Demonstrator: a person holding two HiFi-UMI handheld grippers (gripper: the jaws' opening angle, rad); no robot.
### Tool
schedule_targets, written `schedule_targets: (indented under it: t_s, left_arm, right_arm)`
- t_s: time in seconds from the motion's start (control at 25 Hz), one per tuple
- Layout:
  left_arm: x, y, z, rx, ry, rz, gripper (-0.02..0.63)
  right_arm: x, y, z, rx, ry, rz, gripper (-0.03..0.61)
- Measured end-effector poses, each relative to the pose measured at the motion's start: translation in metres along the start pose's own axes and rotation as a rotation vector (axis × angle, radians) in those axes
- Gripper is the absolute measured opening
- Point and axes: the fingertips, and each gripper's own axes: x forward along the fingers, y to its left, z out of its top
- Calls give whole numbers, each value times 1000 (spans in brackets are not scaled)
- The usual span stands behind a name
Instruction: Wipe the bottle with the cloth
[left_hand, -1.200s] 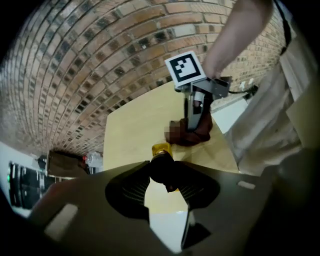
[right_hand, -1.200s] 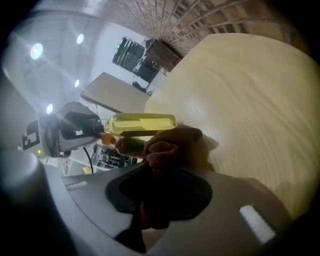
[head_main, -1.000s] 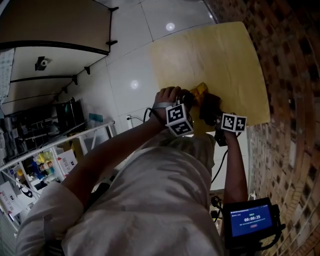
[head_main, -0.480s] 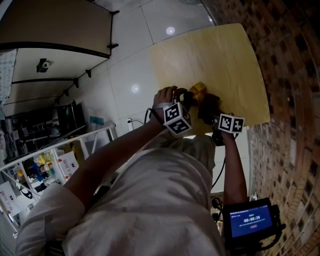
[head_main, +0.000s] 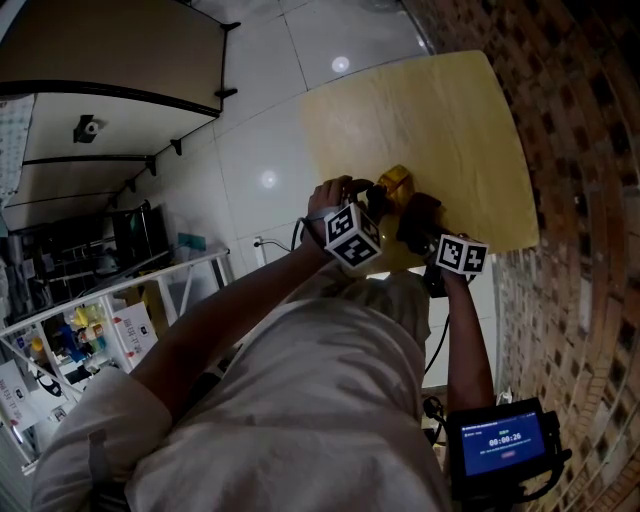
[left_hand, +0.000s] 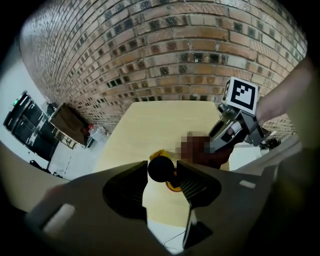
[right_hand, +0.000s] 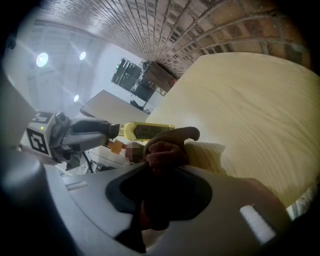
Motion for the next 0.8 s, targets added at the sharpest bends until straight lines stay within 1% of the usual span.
schedule_targets:
  t_s: [0.4,0.52,0.68,0.8]
  left_arm:
    - [-1,-4,-1,-31,-58,-1,202]
    - [-15,-8,-8,-45,-73,-13,203]
    - [-23,-11,-12,-35,-110,-35,199]
    - [-29,-15,-18,-44,-147,-61,198]
  right_arm:
    - [-16,-14,17,-34,-112,-43,92]
    - [-32,-3,21,-37,-161,-69,92]
    - [-51,10,34,-26,-264,-96,92]
    - [-65,30,38,-28,-336,-105,92]
